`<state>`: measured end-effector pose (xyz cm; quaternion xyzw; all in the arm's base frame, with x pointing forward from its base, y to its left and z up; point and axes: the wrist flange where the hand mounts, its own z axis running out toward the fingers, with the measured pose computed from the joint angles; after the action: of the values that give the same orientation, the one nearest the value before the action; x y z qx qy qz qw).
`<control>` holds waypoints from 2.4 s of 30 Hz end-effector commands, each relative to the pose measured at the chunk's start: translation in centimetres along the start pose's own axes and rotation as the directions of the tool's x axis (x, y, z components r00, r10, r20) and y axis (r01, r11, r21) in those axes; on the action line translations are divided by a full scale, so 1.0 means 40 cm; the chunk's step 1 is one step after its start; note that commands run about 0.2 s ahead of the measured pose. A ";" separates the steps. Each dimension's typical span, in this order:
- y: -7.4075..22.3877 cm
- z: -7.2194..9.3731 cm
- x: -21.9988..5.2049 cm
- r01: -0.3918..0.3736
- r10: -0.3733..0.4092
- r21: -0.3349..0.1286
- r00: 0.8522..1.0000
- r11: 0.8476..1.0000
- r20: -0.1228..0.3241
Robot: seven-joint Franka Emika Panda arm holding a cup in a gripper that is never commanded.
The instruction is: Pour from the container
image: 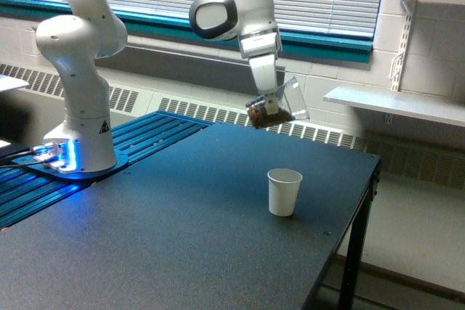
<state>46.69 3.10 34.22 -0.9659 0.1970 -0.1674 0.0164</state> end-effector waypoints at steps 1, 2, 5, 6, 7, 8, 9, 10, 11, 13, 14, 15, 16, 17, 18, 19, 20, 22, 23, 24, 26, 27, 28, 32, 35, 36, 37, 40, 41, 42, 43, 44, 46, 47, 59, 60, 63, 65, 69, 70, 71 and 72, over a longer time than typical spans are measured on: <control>0.000 0.019 -0.021 -0.022 0.022 -0.013 1.000 1.000 0.009; 0.001 0.023 -0.024 -0.022 0.022 -0.017 1.000 1.000 0.012; 0.007 0.034 -0.033 -0.021 0.022 -0.030 1.000 0.999 0.023; 0.008 0.037 -0.036 -0.019 0.020 -0.034 0.999 0.999 0.024; 0.011 0.041 -0.039 -0.016 0.017 -0.040 0.999 0.999 0.028; 0.013 0.044 -0.042 -0.015 0.016 -0.045 0.999 0.999 0.030; 0.015 0.047 -0.044 -0.015 0.016 -0.050 0.999 0.999 0.029; 0.016 0.050 -0.047 -0.014 0.015 -0.056 0.999 0.998 0.029; 0.018 0.054 -0.050 -0.013 0.015 -0.061 0.999 0.998 0.031; 0.022 0.061 -0.056 -0.014 0.017 -0.068 0.999 0.998 0.038; 0.024 0.064 -0.058 -0.013 0.015 -0.073 0.999 0.997 0.039; 0.025 0.067 -0.060 -0.011 0.014 -0.078 0.999 0.997 0.041; 0.026 0.070 -0.062 -0.010 0.014 -0.081 0.999 0.997 0.042; 0.028 0.073 -0.064 -0.012 0.016 -0.085 0.999 0.996 0.044; 0.030 0.077 -0.067 -0.014 0.018 -0.088 0.999 0.996 0.047; 0.032 0.080 -0.069 -0.013 0.018 -0.091 0.999 0.996 0.051; 0.034 0.083 -0.071 -0.013 0.019 -0.095 0.998 0.995 0.054; 0.037 0.089 -0.074 -0.013 0.019 -0.103 0.998 0.995 0.058; 0.038 0.093 -0.076 -0.014 0.021 -0.107 0.998 0.994 0.059; 0.040 0.097 -0.078 -0.015 0.022 -0.111 0.998 0.994 0.061; 0.043 0.104 -0.081 -0.016 0.024 -0.121 0.998 0.992 0.065; 0.045 0.107 -0.083 -0.016 0.024 -0.124 0.997 0.992 0.067; 0.046 0.111 -0.084 -0.014 0.023 -0.129 0.997 0.992 0.069; 0.048 0.122 -0.087 -0.011 0.023 -0.151 0.997 0.989 0.078; 0.048 0.131 -0.089 -0.010 0.023 -0.166 0.997 0.986 0.080; 0.048 0.134 -0.089 -0.010 0.024 -0.169 0.996 0.986 0.081; 0.048 0.137 -0.090 -0.009 0.023 -0.172 0.996 0.985 0.082; 0.047 0.145 -0.090 -0.001 0.017 -0.188 0.996 0.982 0.082; 0.047 0.147 -0.090 0.002 0.014 -0.192 0.996 0.981 0.083; 0.046 0.150 -0.090 0.005 0.012 -0.196 0.996 0.981 0.083; 0.045 0.152 -0.089 0.006 0.011 -0.201 0.996 0.980 0.083; 0.043 0.154 -0.089 0.007 0.010 -0.204 0.996 0.979 0.083; 0.040 0.158 -0.088 0.013 0.005 -0.208 0.996 0.978 0.085; 0.038 0.159 -0.087 0.018 0.000 -0.212 0.996 0.977 0.086; 0.015 0.176 -0.100 0.081 -0.056 -0.248 0.993 0.965 0.109; 0.013 0.177 -0.102 0.087 -0.060 -0.251 0.992 0.964 0.112; 0.009 0.183 -0.109 0.102 -0.073 -0.259 0.990 0.961 0.120; 0.006 0.185 -0.113 0.108 -0.077 -0.263 0.989 0.959 0.127; 0.000 0.188 -0.115 0.119 -0.086 -0.269 0.987 0.956 0.133; -0.002 0.188 -0.114 0.122 -0.088 -0.272 0.987 0.955 0.134; -0.004 0.189 -0.113 0.125 -0.090 -0.276 0.987 0.953 0.135; -0.006 0.189 -0.112 0.127 -0.092 -0.280 0.986 0.952 0.136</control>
<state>44.94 4.11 25.38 -0.9761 0.1686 -0.0762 -0.1141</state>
